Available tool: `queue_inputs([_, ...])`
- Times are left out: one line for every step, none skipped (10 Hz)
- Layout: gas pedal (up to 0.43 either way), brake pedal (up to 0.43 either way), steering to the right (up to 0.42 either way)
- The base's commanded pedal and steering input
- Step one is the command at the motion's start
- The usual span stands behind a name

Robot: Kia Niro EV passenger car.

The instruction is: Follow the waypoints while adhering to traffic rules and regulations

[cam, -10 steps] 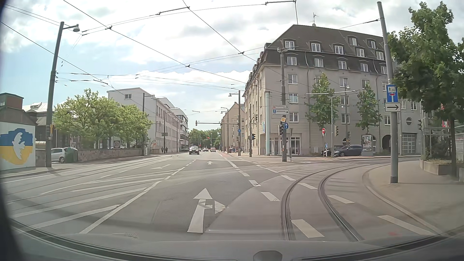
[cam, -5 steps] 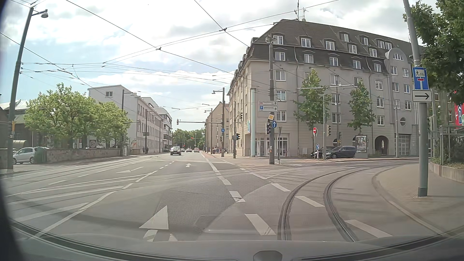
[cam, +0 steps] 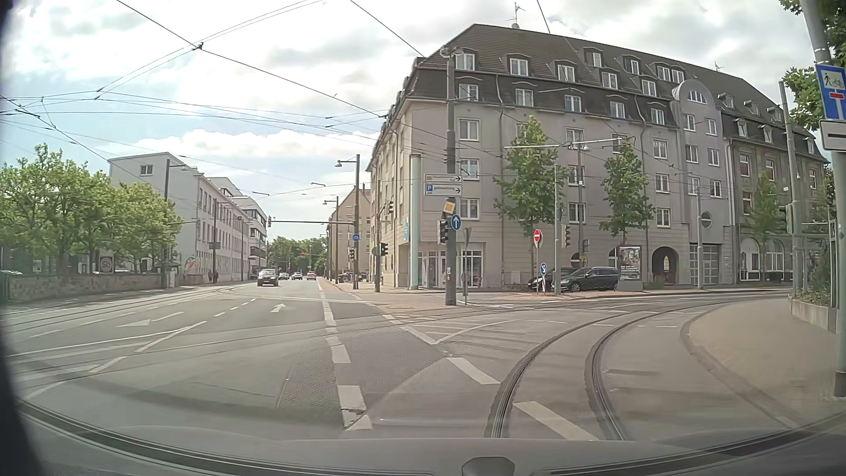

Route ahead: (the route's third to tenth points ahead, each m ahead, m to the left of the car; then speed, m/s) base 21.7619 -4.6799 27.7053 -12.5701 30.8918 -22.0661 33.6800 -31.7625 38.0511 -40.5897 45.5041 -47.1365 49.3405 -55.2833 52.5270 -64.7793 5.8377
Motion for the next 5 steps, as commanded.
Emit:
queue_inputs([0.118, 0.03, 0.144])
queue_inputs([0.118, 0.03, 0.15])
queue_inputs([0.118, 0.03, 0.154])
queue_inputs([0.118, 0.03, 0.156])
queue_inputs([0.11, 0.03, 0.158])
